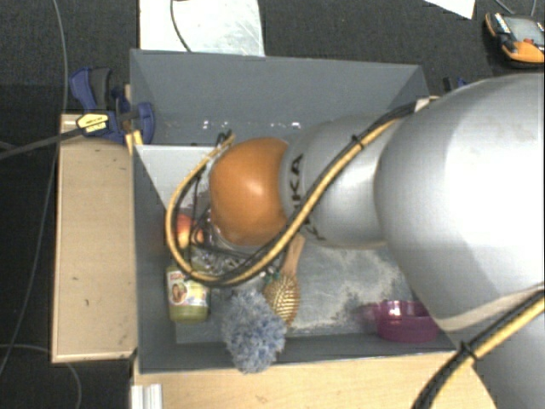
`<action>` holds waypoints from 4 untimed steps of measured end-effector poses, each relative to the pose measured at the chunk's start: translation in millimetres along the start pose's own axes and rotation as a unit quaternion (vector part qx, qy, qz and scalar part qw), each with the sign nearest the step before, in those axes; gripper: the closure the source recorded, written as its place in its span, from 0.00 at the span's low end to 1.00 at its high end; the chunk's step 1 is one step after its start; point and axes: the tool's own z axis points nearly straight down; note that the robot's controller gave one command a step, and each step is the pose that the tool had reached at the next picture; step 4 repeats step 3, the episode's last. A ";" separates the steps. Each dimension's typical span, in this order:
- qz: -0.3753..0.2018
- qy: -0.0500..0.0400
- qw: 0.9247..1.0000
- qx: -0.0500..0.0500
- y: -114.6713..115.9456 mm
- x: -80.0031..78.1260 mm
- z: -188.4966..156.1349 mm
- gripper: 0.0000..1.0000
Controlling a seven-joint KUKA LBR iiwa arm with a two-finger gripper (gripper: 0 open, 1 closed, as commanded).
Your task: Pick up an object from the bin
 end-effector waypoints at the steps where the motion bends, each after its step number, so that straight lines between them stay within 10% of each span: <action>1: -0.004 -0.006 1.000 0.001 -7.9 -17.9 -87.9 1.00; 2: 0.011 0.004 1.000 0.001 -8.6 1.4 2.9 1.00; 3: -0.160 -0.010 0.987 0.003 -14.4 15.5 -4.0 1.00; 4: -0.160 -0.010 0.987 0.003 -14.4 15.5 -4.0 1.00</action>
Offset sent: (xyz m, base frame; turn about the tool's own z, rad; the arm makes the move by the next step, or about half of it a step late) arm 0.0030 -0.0044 -0.0016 0.0183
